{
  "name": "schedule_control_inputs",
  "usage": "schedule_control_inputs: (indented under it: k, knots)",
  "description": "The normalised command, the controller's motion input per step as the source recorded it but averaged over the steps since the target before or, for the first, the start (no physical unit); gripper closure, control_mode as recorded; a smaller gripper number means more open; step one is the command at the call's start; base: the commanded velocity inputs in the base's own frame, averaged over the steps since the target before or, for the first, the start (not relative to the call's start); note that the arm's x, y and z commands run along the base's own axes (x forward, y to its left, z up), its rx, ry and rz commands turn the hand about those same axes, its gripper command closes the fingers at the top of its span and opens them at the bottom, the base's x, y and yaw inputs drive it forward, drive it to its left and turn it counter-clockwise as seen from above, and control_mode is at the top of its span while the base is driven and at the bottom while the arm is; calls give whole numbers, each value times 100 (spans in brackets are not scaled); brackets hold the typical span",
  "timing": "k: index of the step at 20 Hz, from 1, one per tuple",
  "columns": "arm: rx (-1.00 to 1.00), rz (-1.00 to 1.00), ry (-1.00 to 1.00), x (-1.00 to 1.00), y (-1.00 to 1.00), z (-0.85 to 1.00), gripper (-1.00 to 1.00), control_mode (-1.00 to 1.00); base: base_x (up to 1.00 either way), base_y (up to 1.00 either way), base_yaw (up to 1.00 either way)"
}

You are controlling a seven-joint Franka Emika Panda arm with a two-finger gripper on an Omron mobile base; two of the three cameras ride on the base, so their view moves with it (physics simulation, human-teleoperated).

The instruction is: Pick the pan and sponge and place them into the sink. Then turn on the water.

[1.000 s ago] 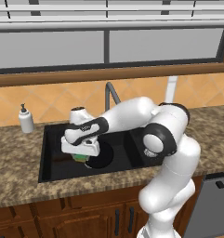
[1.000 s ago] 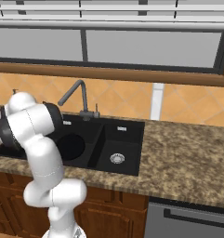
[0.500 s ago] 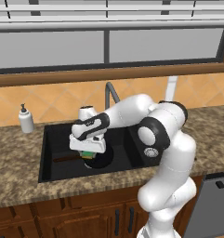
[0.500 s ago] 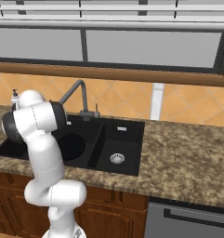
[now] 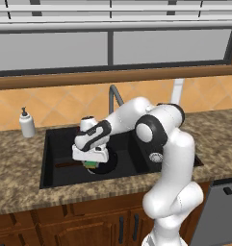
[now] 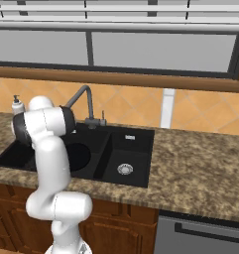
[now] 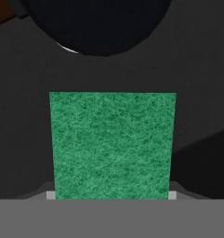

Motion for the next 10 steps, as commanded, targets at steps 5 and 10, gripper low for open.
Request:
schedule_control_inputs:
  k: [5,10]
  knots:
    - [-1,0,0,24,0,-30,100,-100,0,0,0]
    - [-6,0,0,15,0,-43,100,-100,0,0,0]
